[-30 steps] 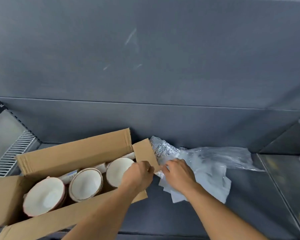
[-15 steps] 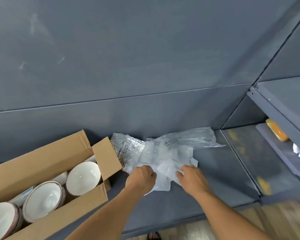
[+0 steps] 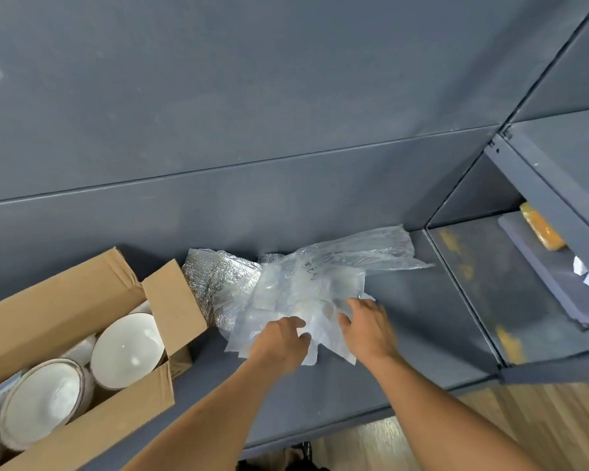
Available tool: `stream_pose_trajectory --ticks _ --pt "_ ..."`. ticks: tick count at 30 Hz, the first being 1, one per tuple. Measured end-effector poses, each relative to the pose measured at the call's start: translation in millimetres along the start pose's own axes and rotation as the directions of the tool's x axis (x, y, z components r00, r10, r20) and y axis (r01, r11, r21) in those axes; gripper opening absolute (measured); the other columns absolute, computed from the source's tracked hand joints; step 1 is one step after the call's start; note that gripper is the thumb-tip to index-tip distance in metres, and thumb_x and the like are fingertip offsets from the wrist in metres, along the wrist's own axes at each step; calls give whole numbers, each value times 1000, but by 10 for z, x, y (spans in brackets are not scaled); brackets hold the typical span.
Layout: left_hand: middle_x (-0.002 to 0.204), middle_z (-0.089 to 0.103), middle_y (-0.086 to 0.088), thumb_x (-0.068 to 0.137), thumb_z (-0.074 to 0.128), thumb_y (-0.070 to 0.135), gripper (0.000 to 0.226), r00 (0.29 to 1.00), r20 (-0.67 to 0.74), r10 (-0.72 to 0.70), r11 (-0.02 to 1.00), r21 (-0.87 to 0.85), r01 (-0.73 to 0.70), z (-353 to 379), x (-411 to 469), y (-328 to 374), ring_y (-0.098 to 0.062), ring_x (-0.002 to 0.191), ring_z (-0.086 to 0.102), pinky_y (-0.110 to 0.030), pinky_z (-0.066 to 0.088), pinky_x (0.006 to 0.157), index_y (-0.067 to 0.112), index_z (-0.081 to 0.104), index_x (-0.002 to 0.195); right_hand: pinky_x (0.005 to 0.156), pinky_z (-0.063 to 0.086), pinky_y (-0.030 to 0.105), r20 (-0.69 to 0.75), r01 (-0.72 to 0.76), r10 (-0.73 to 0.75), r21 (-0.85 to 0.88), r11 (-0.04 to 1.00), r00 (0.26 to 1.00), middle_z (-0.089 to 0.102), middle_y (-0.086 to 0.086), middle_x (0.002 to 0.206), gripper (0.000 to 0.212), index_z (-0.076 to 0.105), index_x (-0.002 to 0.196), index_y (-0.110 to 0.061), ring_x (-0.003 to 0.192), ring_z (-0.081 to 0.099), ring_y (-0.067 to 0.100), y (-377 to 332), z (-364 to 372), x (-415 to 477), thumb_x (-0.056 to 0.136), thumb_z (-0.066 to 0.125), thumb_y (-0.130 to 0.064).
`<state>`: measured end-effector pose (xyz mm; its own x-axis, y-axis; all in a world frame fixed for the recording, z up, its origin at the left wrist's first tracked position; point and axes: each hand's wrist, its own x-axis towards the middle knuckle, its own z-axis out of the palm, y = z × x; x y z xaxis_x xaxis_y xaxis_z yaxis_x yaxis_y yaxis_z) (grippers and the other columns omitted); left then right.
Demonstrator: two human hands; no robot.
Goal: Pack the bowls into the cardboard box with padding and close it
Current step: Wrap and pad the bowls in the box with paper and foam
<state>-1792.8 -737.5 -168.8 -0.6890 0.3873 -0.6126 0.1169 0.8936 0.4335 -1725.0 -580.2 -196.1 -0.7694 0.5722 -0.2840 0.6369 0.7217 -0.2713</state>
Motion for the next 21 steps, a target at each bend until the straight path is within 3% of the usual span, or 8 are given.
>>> stream_pose_trajectory --ticks 5,8,13,21 --pt "120 67 -1 92 44 32 57 998 54 -22 998 -60 25 23 51 -4 -21 100 65 -30 54 84 36 35 148 90 45 37 17 48 -47 -50 998 999 57 1 130 39 55 127 -21 124 46 25 -88 70 191 97 48 -45" --pt "116 68 -6 91 43 32 65 999 45 -22 997 -71 25 -9 95 -18 -22 96 65 -32 55 81 35 23 152 86 45 36 -1 62 -63 -100 993 998 62 0 122 44 59 118 -22 116 52 25 -147 106 256 97 42 -56" --pt "120 66 -5 90 46 31 70 999 20 -26 991 -134 29 -78 151 -23 -21 102 61 -27 49 84 31 19 154 87 45 35 -43 86 -91 -102 991 995 64 -3 119 30 61 117 -25 111 55 22 -111 65 244 102 37 -34" --pt "113 68 -10 90 48 25 69 997 -70 -23 987 -160 11 -222 144 71 -28 105 60 -28 44 80 23 22 154 76 45 35 -116 160 -171 -97 982 979 68 5 99 23 55 105 -16 94 59 27 121 -418 182 103 33 -24"
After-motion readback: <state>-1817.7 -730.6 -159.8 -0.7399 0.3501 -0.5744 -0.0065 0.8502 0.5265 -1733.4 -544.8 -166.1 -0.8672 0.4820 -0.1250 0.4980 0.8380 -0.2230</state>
